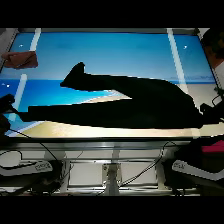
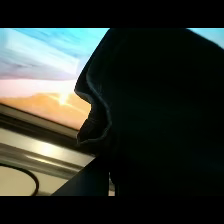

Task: Fold the clothes and pants, and hang the long-sleeved shirts on hangers.

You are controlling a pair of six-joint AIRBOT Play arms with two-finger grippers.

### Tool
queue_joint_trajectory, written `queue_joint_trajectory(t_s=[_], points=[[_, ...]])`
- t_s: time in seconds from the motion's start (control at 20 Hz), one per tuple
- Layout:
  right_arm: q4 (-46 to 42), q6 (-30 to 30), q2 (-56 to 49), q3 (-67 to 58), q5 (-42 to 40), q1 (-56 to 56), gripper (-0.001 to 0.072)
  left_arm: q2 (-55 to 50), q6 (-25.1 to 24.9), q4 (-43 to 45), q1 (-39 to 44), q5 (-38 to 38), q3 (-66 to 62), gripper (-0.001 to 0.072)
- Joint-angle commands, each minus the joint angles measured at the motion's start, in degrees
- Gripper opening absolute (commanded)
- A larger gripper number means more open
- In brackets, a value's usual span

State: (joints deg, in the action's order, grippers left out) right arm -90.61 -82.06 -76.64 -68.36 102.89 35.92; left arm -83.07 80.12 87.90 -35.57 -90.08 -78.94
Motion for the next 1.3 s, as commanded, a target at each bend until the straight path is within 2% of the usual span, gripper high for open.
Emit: queue_joint_trajectory(t_s=[0.0, 0.2, 0.45, 0.6, 0.65, 0.7, 0.75, 0.8, 0.85, 0.9, 0.95, 1.0, 1.25], points=[[-2.8, 0.1, -0.1, 5.3, 1.1, 5.1, 0.0045, -2.7, -0.2, 1.7, 0.0, -5.6, 0.4, 0.0022], [-2.6, 0.3, -0.2, 5.3, -3.3, 7.1, 0.0047, -4.2, -0.3, 3.4, 0.1, -10.4, 2.7, 0.0022], [-2.4, 0.7, -0.2, 5.3, -7.0, 7.0, 0.0048, -4.3, -3.5, 3.7, 0.2, -14.8, 11.5, 0.0023], [-2.4, 0.7, -0.2, 5.3, -8.2, 7.0, 0.0049, -4.5, -5.4, 8.2, 0.2, -15.7, 15.7, 0.0026], [-2.4, 0.8, -0.2, 5.3, -8.5, 7.0, 0.0048, -4.8, -5.4, 9.7, 0.2, -15.8, 15.8, 0.0053], [-2.4, 0.7, -0.2, 5.3, -8.5, 7.0, 0.0049, -4.9, -5.4, 10.5, 0.2, -15.7, 15.8, 0.0130], [-2.3, 0.7, -0.2, 5.3, -8.4, 7.0, 0.0050, -4.9, -5.4, 10.6, 0.2, -15.5, 15.8, 0.0339], [-2.0, 0.8, -0.2, 5.3, -8.4, 7.0, 0.0088, -4.9, -5.2, 10.6, 0.2, -14.7, 15.8, 0.0625], [-1.7, 1.2, -0.2, 5.3, -8.4, 7.0, 0.0211, -4.9, -4.1, 10.7, 0.2, -13.7, 15.8, 0.0701], [-1.1, 1.9, -0.2, 5.3, -8.4, 7.0, 0.0384, -4.9, -4.1, 10.7, 0.2, -13.2, 15.8, 0.0701], [-0.6, 2.3, -0.2, 5.3, -8.5, 7.0, 0.0514, -4.9, -4.1, 10.7, 0.2, -12.0, 15.8, 0.0701], [-0.5, 2.3, -0.2, 5.3, -9.0, 7.0, 0.0547, -4.9, -4.1, 10.7, 0.2, -10.6, 15.8, 0.0700], [0.4, 2.2, -0.2, -1.2, -8.7, 7.0, 0.0546, -5.0, -4.0, 10.7, 0.3, -9.8, 10.6, 0.0698]])
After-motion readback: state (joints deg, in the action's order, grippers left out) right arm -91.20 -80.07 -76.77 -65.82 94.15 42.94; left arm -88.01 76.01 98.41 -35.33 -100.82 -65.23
